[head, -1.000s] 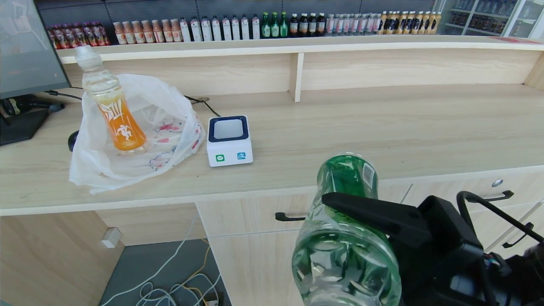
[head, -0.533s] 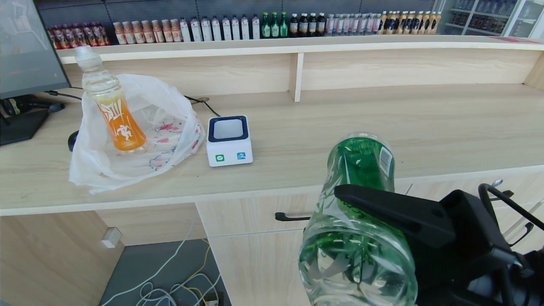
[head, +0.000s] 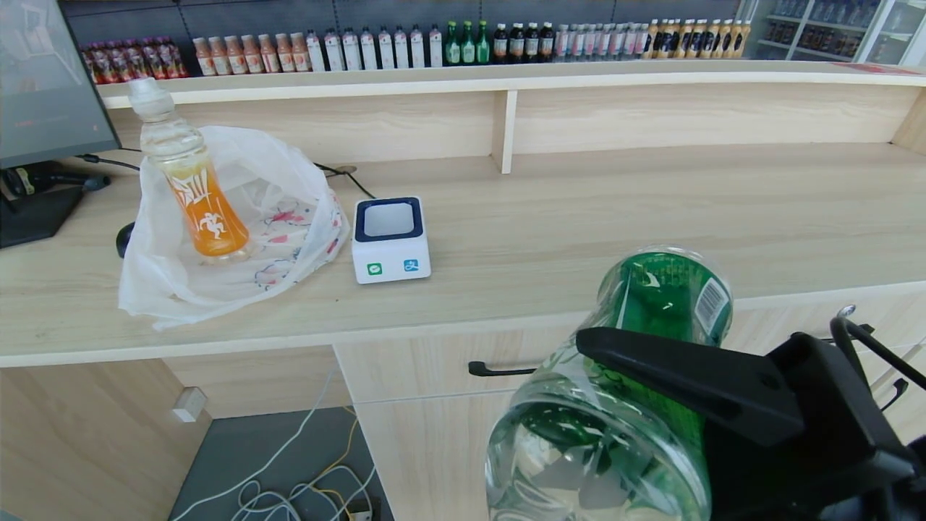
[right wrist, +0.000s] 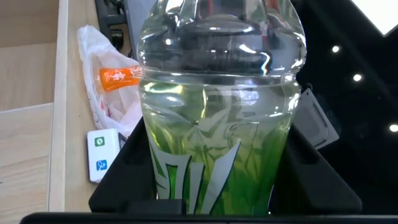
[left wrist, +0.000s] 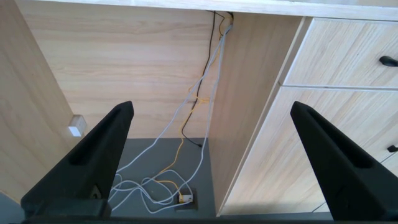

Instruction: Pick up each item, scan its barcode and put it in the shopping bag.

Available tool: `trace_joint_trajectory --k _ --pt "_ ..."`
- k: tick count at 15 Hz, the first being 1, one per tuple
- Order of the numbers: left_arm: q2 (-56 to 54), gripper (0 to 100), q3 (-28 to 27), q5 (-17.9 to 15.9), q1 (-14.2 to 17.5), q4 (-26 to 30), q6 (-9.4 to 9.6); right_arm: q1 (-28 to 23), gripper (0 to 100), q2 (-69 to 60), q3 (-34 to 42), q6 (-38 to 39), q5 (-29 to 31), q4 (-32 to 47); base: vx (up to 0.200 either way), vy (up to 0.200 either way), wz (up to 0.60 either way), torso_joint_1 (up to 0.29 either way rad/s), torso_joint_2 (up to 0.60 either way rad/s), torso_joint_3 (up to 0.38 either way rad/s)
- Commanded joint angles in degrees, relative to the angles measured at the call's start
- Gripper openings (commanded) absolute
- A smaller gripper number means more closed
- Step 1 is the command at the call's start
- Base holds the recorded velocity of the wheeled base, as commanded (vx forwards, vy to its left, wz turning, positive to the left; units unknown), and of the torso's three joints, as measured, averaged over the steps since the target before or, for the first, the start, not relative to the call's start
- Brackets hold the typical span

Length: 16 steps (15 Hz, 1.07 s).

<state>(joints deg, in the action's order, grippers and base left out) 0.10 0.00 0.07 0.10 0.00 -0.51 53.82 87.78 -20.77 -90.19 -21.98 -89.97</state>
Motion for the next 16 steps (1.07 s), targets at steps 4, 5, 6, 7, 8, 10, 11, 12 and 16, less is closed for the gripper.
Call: trace_joint_trajectory --k 4,5,6,7,8,10,11,12,16 --pt "0.1 100 0.0 0.0 0.0 0.0 -0.02 0.2 0 -0.2 0.0 0.0 0.0 0.0 0.000 0.000 0.00 0.000 0.00 0.000" --pt "0.1 100 0.0 0.0 0.0 0.0 -0.02 0.2 0 -0.2 0.0 0.0 0.0 0.0 0.000 0.000 0.00 0.000 0.00 0.000" --pt "0.0 100 0.0 0.0 0.0 0.0 -0.02 0.2 0 -0.1 0.0 0.0 0.0 0.0 0.000 0.000 0.00 0.000 0.00 0.000" --pt "0.0 100 0.0 0.0 0.0 0.0 -0.02 0.2 0 -0.2 0.0 0.0 0.0 0.0 0.000 0.000 0.00 0.000 0.00 0.000" --pt "0.0 100 0.0 0.0 0.0 0.0 -0.02 0.2 0 -0.1 0.0 0.0 0.0 0.0 0.000 0.000 0.00 0.000 0.00 0.000" --pt "0.0 100 0.0 0.0 0.0 0.0 -0.02 0.3 0 -0.2 0.0 0.0 0.0 0.0 0.000 0.000 0.00 0.000 0.00 0.000" --pt "0.0 100 0.0 0.0 0.0 0.0 -0.02 0.2 0 -0.1 0.0 0.0 0.0 0.0 0.000 0.000 0.00 0.000 0.00 0.000" --pt "0.0 100 0.0 0.0 0.0 0.0 -0.02 0.2 0 -0.2 0.0 0.0 0.0 0.0 0.000 0.000 0.00 0.000 0.00 0.000" --pt "0.0 100 0.0 0.0 0.0 0.0 -0.02 0.2 0 -0.1 0.0 0.3 0.0 0.0 0.000 0.000 0.00 0.000 0.00 0.000"
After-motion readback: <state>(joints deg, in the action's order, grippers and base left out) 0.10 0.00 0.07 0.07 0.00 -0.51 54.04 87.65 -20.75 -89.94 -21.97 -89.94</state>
